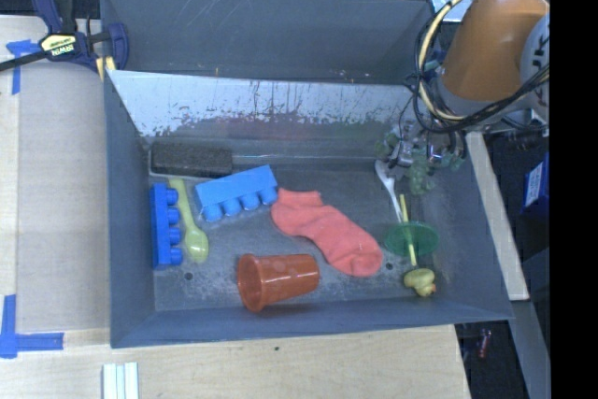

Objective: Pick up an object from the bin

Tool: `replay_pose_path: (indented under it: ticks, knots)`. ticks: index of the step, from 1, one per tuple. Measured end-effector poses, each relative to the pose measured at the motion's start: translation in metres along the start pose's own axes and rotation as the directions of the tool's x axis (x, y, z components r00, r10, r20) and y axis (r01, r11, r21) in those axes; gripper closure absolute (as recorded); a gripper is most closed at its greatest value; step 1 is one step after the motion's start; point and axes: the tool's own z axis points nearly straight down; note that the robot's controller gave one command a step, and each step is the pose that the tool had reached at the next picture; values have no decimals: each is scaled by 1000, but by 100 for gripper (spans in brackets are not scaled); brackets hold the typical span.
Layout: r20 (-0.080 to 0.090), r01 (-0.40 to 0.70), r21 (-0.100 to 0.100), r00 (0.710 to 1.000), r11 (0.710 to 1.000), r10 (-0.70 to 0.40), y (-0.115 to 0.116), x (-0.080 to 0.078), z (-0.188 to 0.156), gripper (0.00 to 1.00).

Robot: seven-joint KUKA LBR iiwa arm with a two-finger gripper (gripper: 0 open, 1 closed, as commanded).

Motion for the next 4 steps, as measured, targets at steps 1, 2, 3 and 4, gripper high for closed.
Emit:
replay_pose_path:
  ticks: [1,2,3,4]
  knots:
    - [6,-29,-1,1000,1000,29,-2,-9,45,100]
    - [-13,-31,1,999,1000,31,-3,-3,61,100]
    - [6,196,-1,981,981,-196,-11,24,30,100]
    - [-5,287,-2,958,958,-287,-15,18,18,100]
